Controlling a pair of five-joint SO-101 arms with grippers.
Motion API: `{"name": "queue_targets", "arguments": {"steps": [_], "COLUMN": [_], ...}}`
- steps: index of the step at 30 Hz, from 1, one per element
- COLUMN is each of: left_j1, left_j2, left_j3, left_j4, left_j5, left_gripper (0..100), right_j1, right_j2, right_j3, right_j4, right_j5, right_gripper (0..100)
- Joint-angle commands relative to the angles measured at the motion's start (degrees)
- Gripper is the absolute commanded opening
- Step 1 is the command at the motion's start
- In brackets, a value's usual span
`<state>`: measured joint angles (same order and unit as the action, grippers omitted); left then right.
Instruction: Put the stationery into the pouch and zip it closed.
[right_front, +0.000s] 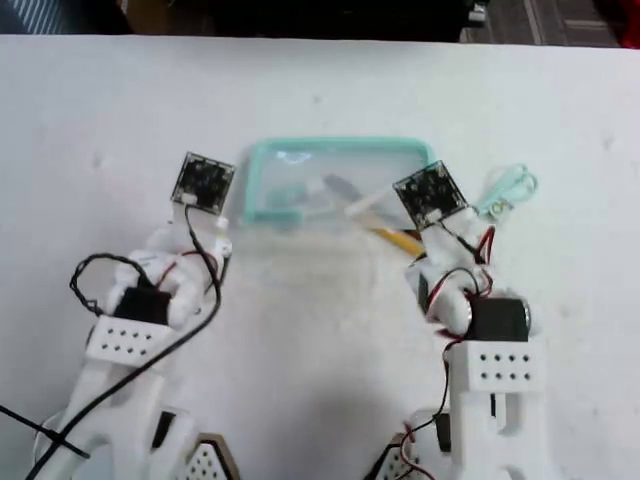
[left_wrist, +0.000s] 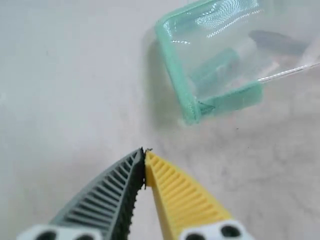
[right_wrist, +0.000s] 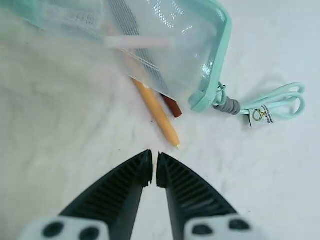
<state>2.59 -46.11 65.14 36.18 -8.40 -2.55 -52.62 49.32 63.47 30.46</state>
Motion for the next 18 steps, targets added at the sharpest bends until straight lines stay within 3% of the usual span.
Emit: {"name": "queue_targets", "arguments": {"steps": [1,6,12,18], "left_j1": [0.5,0.5,0.5,0.5], "left_j2": [-0.3,-0.3,-0.3,-0.3], "left_j3": [-0.2,-0.2,-0.1,-0.2], "left_j4": [-2.5,-2.1,-2.1,-2.1], "left_j5": [0.6,0.6,0.6,0.6], "left_gripper": [2,2,2,2], "right_j1": [0.1,7.4,15.6,17.0], "right_j2": [1.7,6.6,24.3,41.7], "right_j3": [-6.8,-16.7,-35.3,-45.5], "right_j4": [-1.8,-7.7,-1.0,2.0], "right_j5": [-0.4,0.0,0.1,1.8], "right_gripper": [1.9,1.6,1.7,1.9]}}
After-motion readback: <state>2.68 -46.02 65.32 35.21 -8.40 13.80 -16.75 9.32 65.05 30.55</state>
